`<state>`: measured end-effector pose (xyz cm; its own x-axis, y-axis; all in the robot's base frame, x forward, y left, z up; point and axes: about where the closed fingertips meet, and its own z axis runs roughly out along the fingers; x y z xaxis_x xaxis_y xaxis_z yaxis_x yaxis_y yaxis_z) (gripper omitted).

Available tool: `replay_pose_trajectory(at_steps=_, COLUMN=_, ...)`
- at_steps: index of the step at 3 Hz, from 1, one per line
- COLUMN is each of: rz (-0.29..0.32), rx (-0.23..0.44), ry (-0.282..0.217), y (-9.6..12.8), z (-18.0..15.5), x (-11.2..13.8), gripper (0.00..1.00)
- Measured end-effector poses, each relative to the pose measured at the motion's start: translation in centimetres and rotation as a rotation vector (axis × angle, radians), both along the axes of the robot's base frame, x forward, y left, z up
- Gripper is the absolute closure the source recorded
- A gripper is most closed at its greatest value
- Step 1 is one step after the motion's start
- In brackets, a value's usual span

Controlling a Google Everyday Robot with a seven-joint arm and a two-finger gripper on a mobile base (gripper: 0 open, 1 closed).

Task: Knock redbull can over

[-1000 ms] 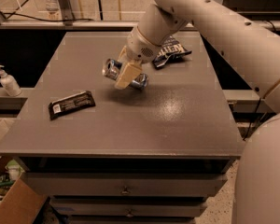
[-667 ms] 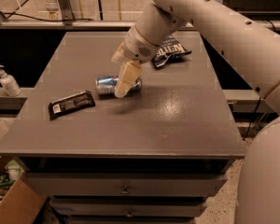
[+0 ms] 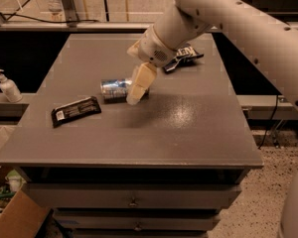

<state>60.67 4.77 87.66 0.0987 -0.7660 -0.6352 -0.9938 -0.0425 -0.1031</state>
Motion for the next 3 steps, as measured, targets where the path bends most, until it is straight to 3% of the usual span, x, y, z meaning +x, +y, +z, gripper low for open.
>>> replay_pose_trajectory(at_steps=1, rz=-0.154, rx=0.061, ry=-0.035, y=-4.4, z=-0.9, x=1.6, gripper=0.00)
replay_pose_trajectory(at_steps=3, rz=-0.455, rx=0.115, ry=-0.101, y=-15.5, z=-2.3, x=4.1, gripper=0.00)
